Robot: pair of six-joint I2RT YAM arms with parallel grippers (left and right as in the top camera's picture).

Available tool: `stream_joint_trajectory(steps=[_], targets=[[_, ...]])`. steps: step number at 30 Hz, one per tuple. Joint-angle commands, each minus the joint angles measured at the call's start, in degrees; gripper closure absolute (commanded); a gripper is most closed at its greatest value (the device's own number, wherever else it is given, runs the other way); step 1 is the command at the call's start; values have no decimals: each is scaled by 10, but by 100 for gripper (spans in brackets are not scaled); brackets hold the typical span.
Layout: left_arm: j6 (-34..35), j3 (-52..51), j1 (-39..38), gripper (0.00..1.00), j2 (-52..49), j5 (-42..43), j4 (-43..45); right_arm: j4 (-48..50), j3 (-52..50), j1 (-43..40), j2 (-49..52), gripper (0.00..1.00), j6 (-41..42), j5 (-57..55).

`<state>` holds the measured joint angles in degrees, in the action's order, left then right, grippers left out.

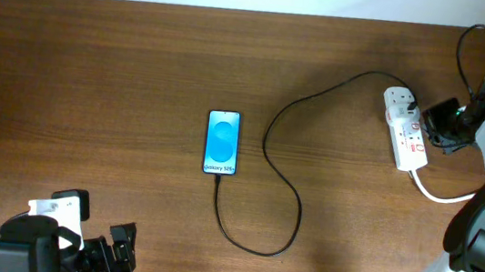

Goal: Plug charger to phone and switch on socket
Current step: 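Move the right gripper to the power strip's switch by the charger, then press the orange switch beside the charger with the right gripper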

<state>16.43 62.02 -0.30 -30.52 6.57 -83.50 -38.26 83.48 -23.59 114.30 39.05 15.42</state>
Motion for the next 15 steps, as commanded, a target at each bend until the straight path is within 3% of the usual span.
stream_joint_trajectory(steps=[1, 15], targets=[[-7, 0, -1, 1, 2, -6, 0, 2, 12, -3, 24, 96, 2, -11], [-7, 0, -1, 1, 2, -6, 0, 47, 12, 12, 37, 96, -14, -11]])
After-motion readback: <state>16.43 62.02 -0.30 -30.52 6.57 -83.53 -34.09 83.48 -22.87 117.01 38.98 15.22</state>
